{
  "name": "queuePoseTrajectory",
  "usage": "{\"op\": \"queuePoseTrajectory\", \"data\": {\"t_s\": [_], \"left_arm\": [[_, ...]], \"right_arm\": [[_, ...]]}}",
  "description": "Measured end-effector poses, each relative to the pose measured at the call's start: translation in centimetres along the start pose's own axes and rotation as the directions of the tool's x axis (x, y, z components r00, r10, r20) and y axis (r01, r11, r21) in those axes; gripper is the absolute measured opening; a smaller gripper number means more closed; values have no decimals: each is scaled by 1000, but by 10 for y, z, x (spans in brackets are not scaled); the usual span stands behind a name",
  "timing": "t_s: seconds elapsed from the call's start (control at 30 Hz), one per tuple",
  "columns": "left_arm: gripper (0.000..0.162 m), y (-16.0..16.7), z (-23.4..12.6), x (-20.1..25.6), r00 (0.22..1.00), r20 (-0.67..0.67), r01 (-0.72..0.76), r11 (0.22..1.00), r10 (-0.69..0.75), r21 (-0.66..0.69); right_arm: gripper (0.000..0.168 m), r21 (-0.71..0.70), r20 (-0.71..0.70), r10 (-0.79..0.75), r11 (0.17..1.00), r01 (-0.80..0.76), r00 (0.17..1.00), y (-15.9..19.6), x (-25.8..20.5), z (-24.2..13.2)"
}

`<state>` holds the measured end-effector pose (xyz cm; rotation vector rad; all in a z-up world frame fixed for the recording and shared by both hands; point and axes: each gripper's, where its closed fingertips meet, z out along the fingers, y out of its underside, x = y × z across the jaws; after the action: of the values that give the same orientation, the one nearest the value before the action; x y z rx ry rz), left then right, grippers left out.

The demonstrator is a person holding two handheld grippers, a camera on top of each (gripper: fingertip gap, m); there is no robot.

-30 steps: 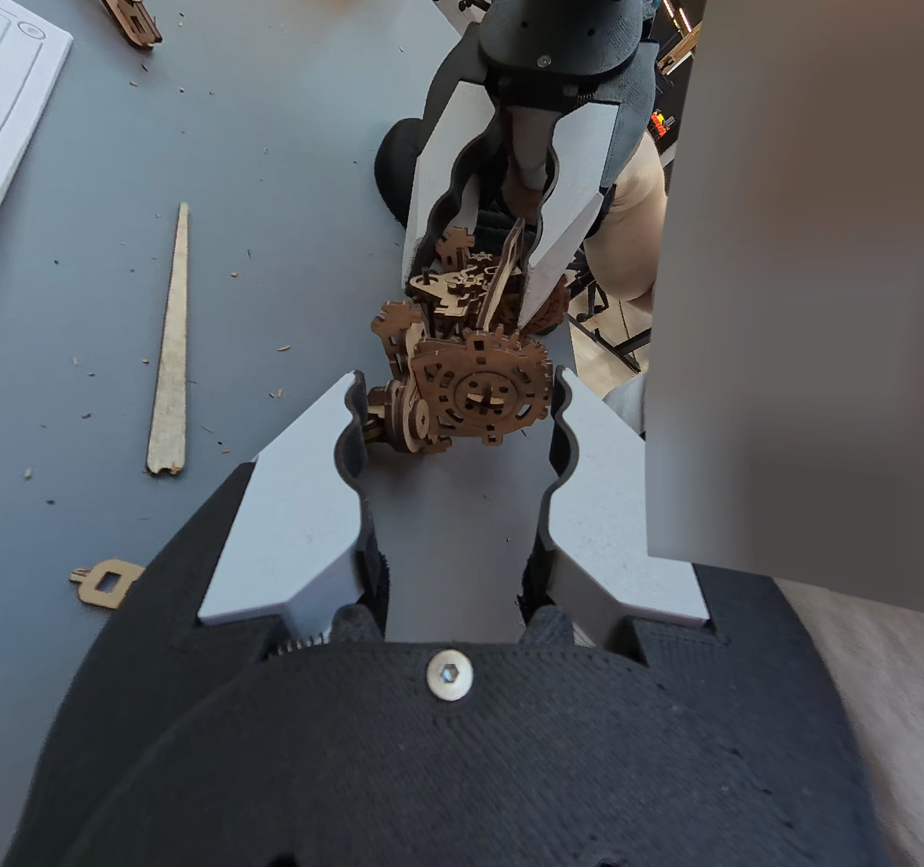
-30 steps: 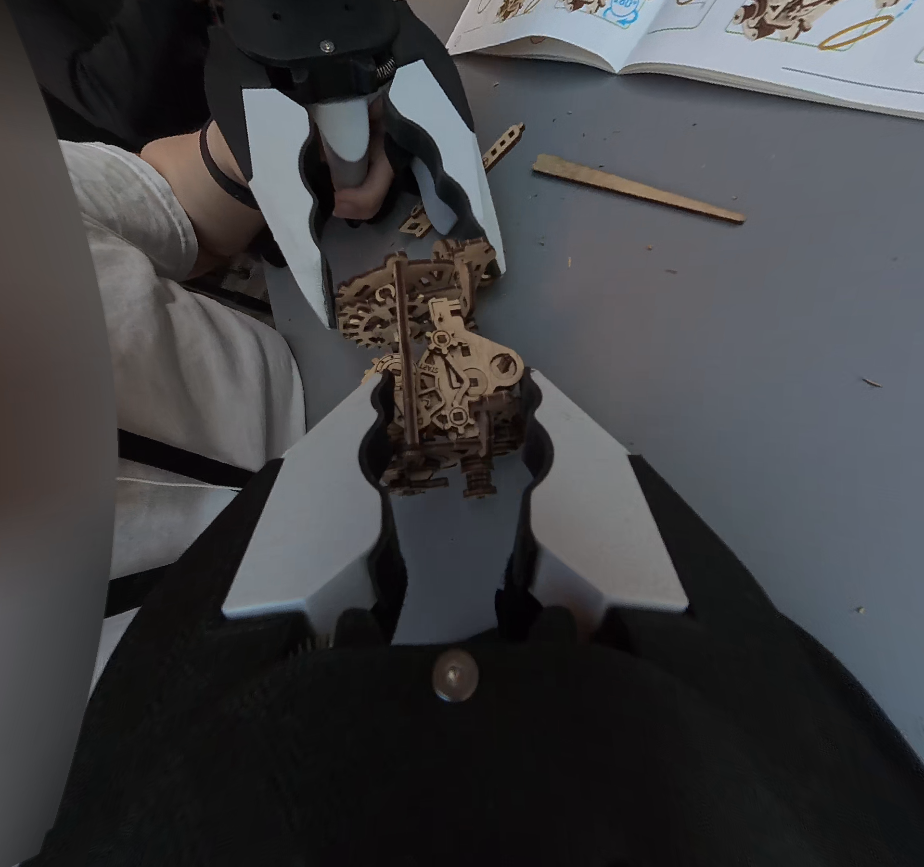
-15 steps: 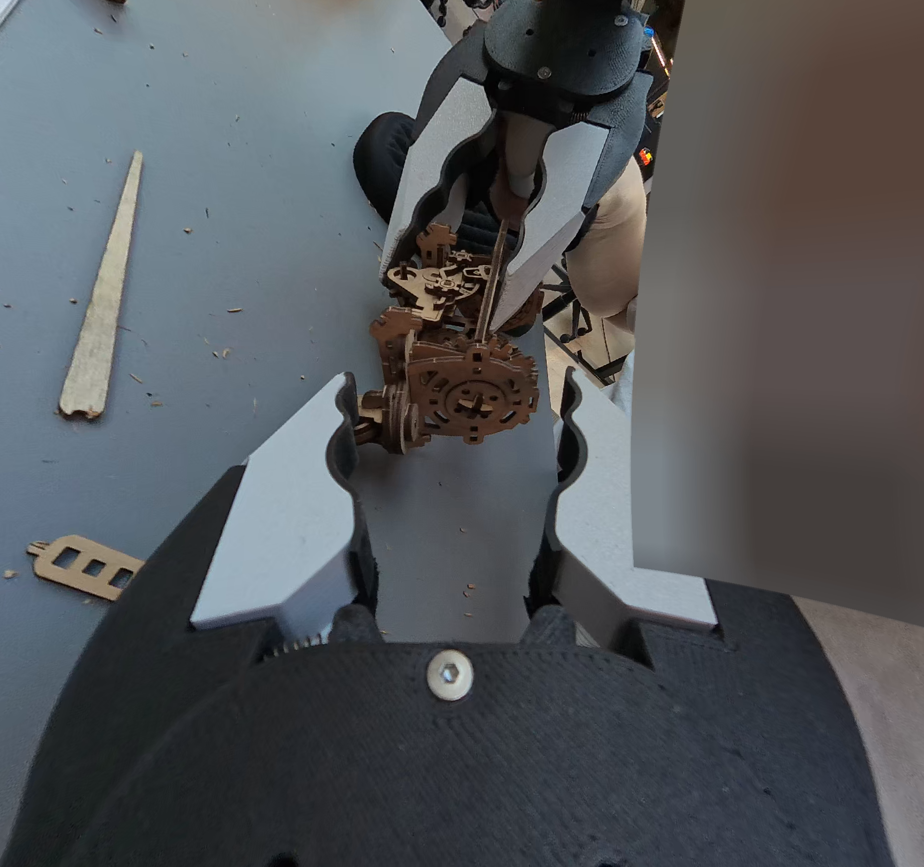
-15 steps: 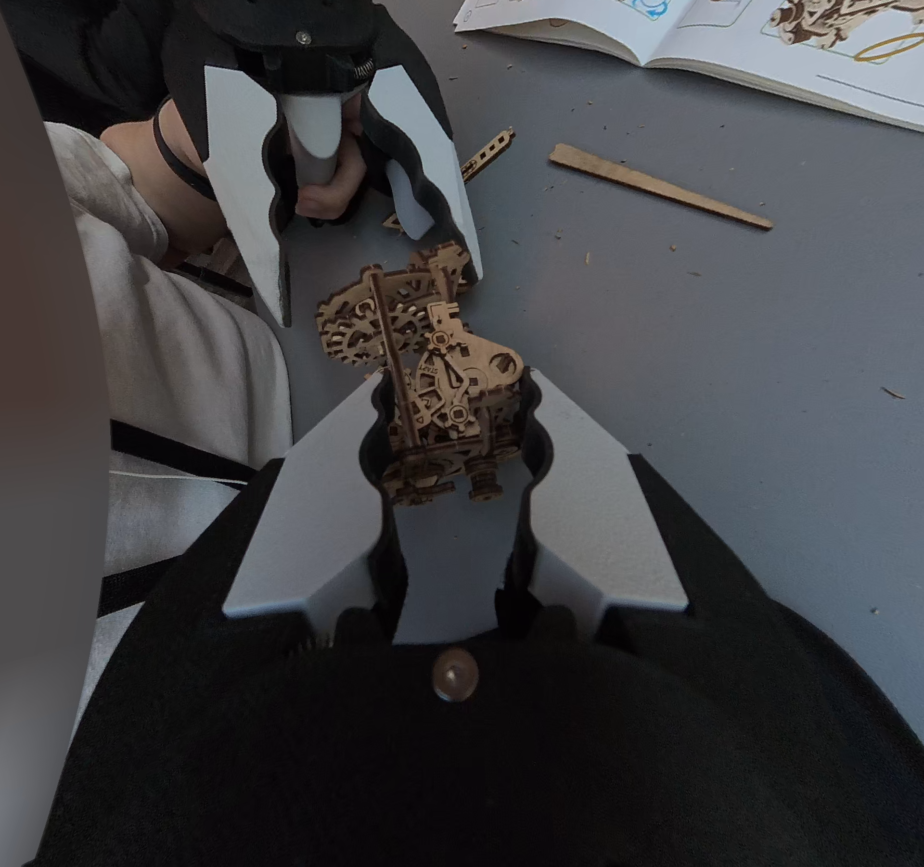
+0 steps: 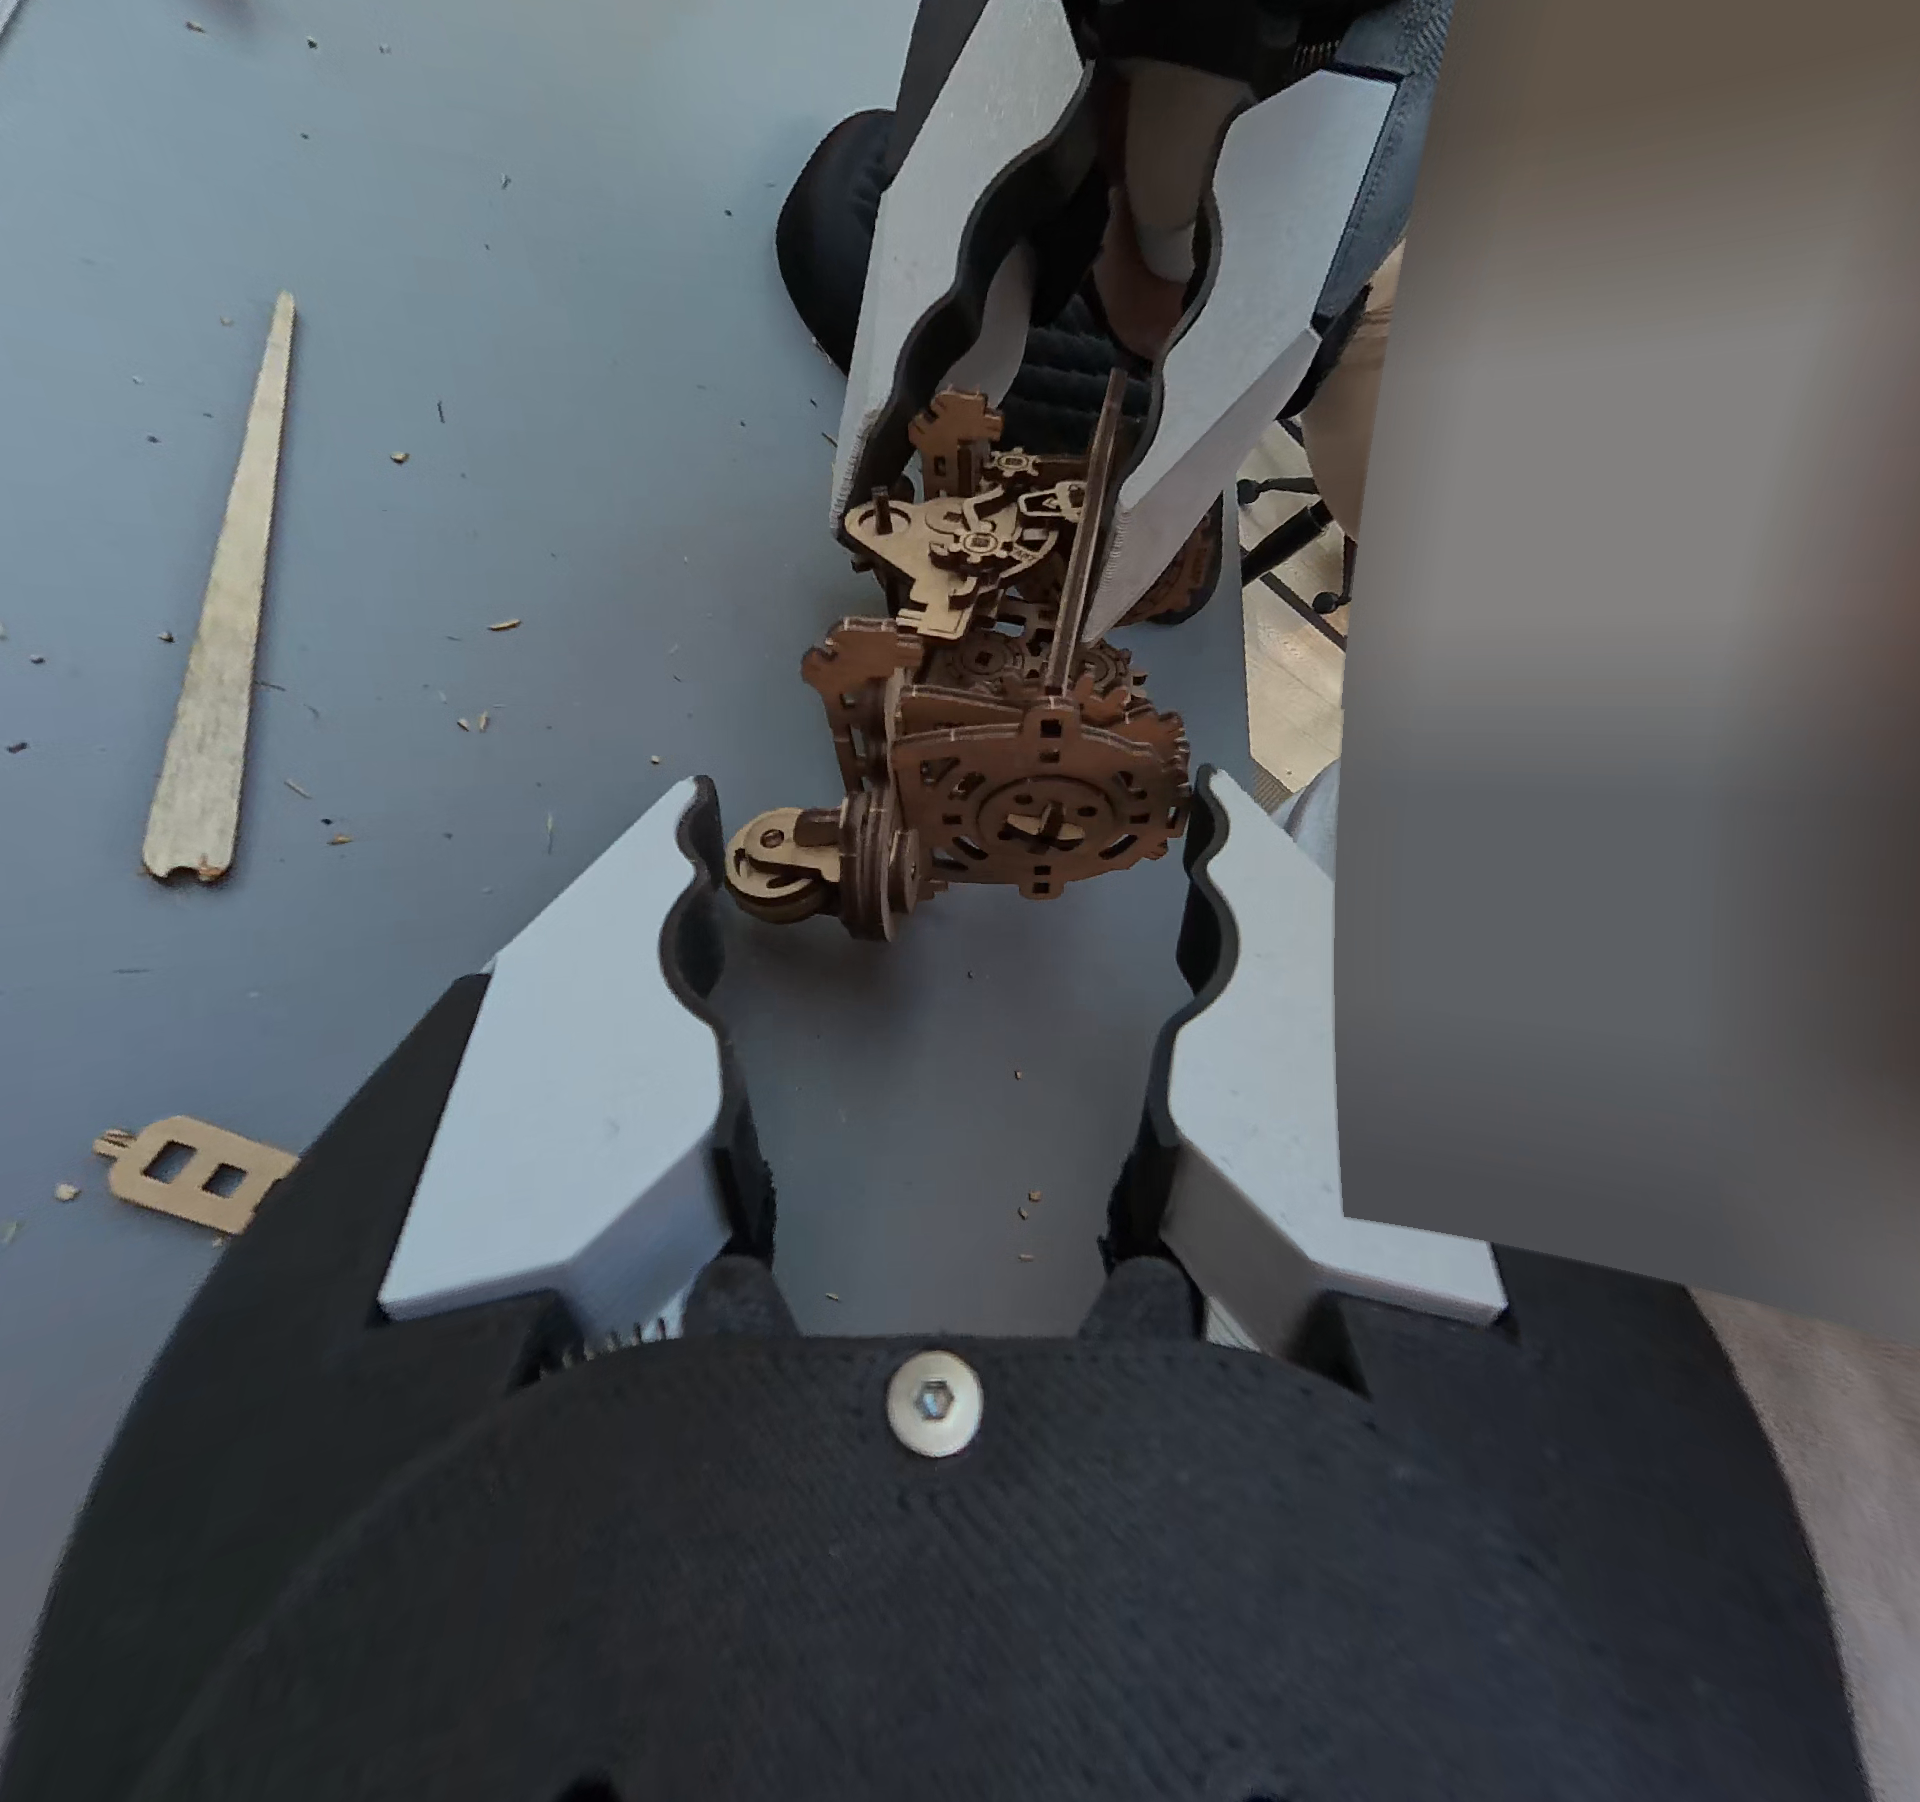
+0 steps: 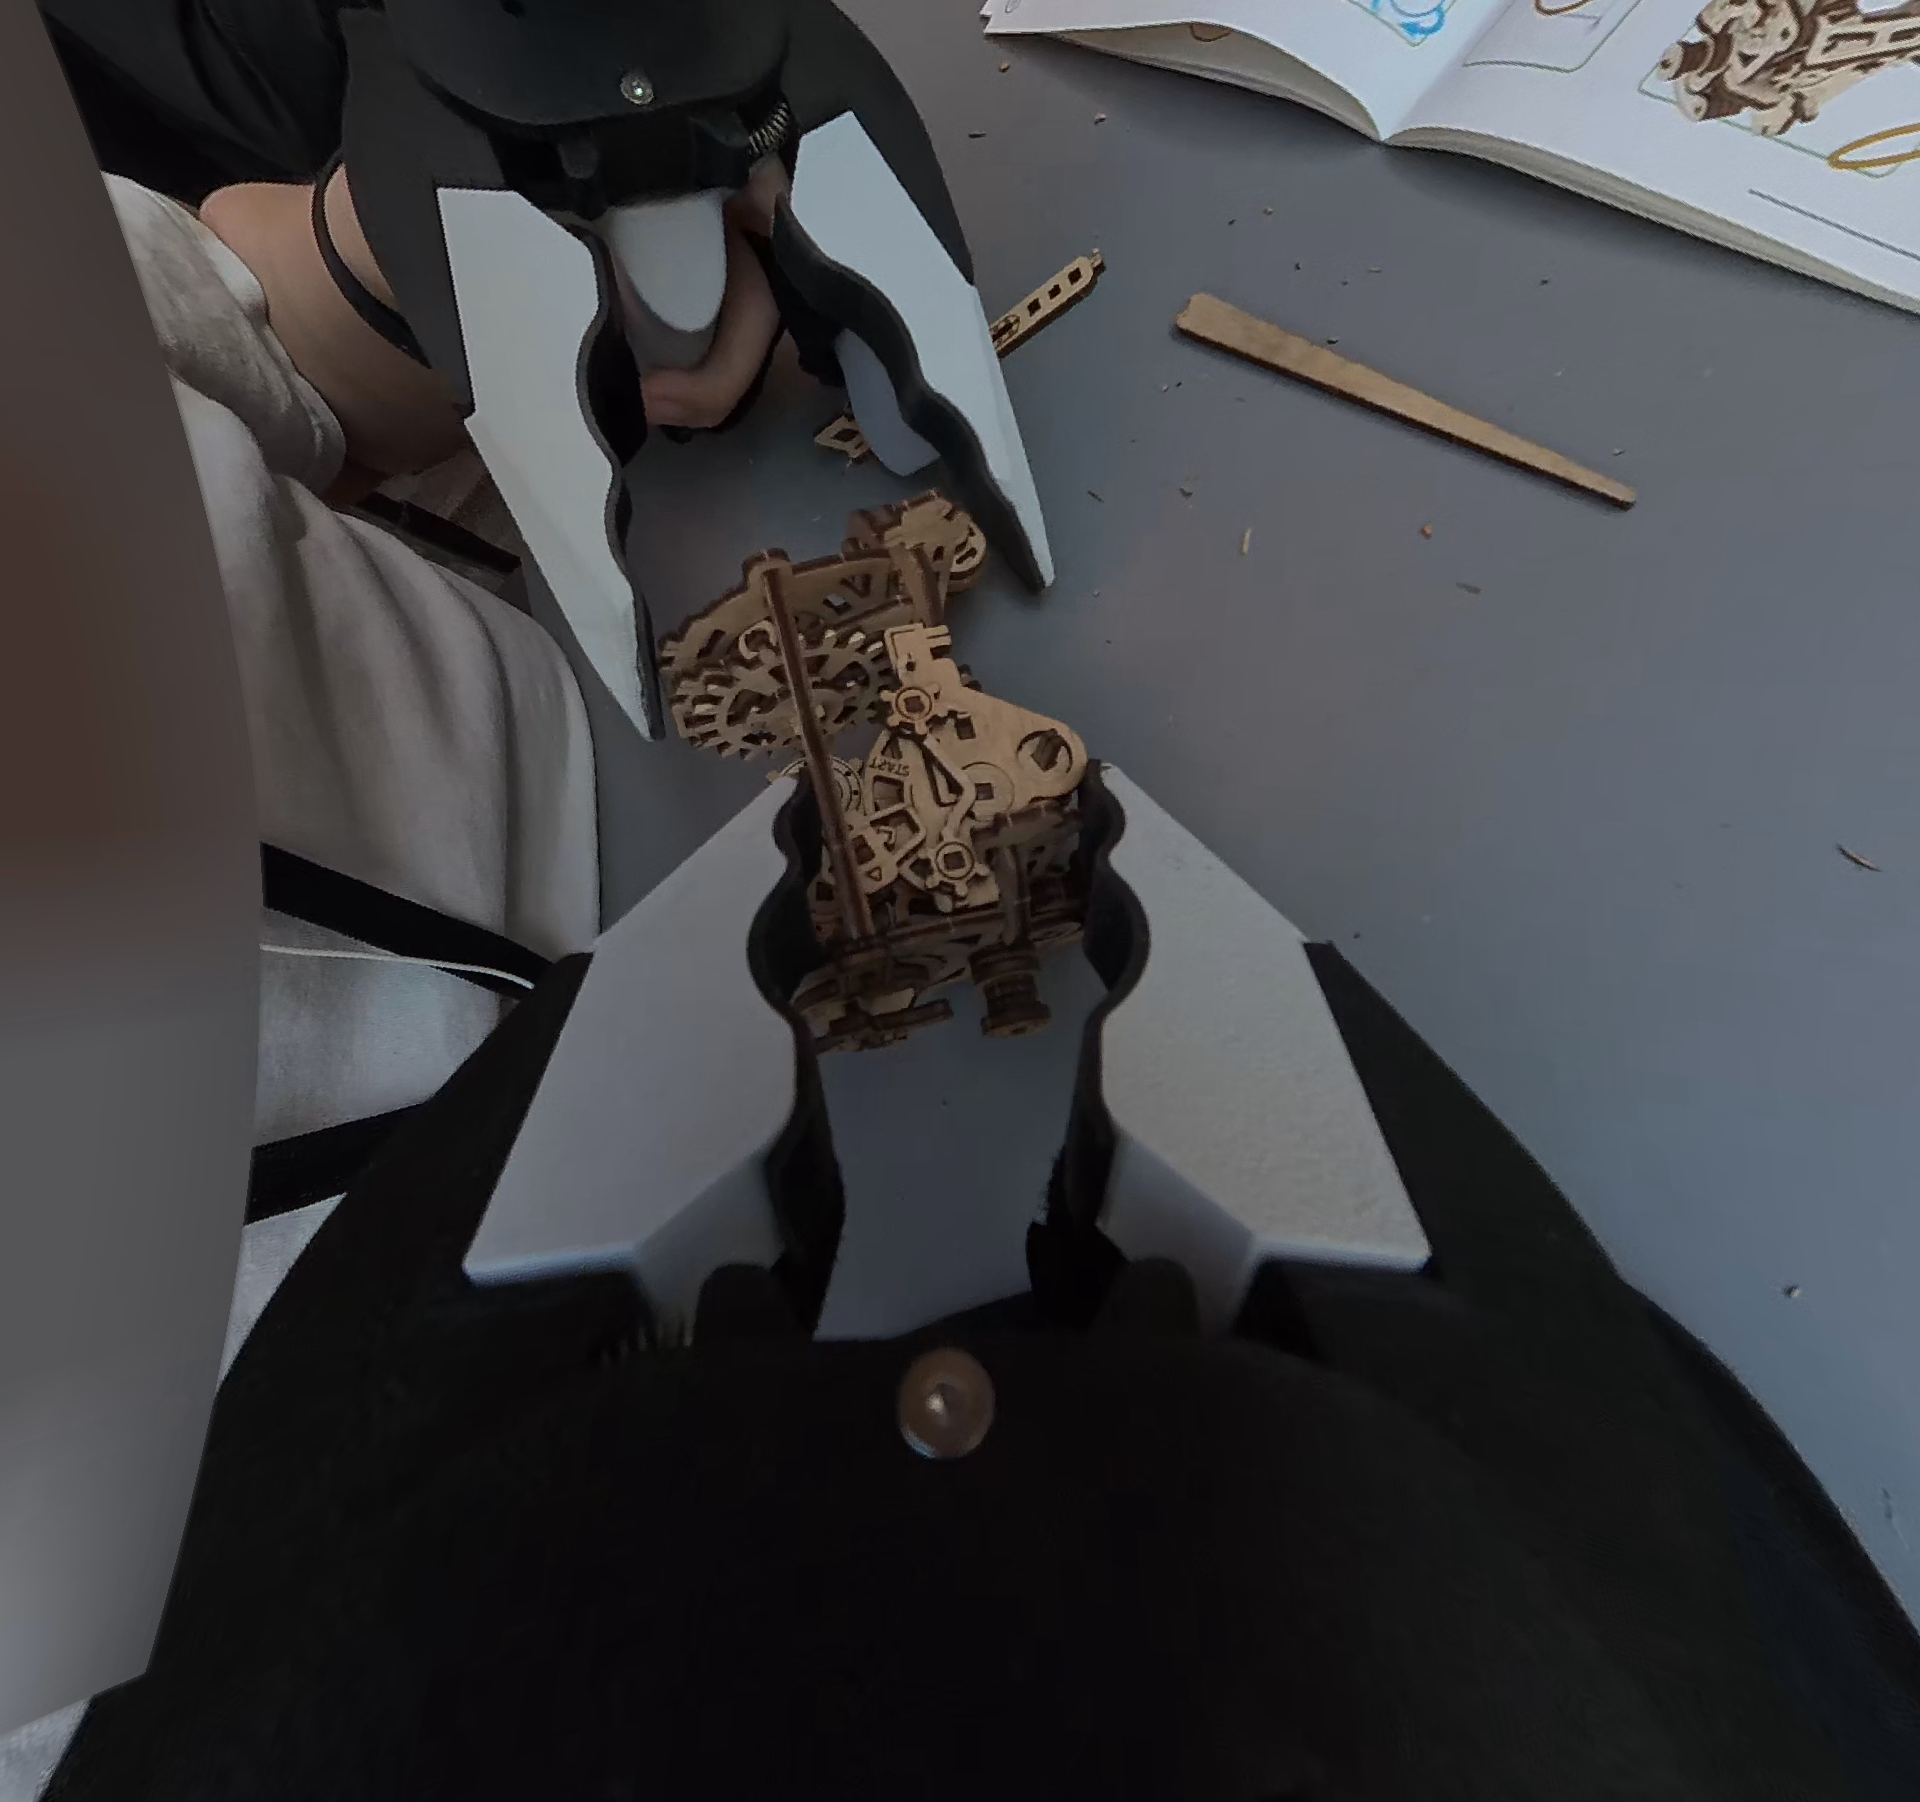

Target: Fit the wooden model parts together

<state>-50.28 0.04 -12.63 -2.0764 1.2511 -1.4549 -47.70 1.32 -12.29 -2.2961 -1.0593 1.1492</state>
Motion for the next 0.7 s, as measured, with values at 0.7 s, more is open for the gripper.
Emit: {"op": "queuePoseTrajectory", "data": {"t_s": [0.7], "left_arm": [[66, 3, -22, -2, 1000, -26, 0, 999, -1, -35]], "right_arm": [[49, -8, 16, -32, 999, 32, 999, 0, -3, 0]]}}
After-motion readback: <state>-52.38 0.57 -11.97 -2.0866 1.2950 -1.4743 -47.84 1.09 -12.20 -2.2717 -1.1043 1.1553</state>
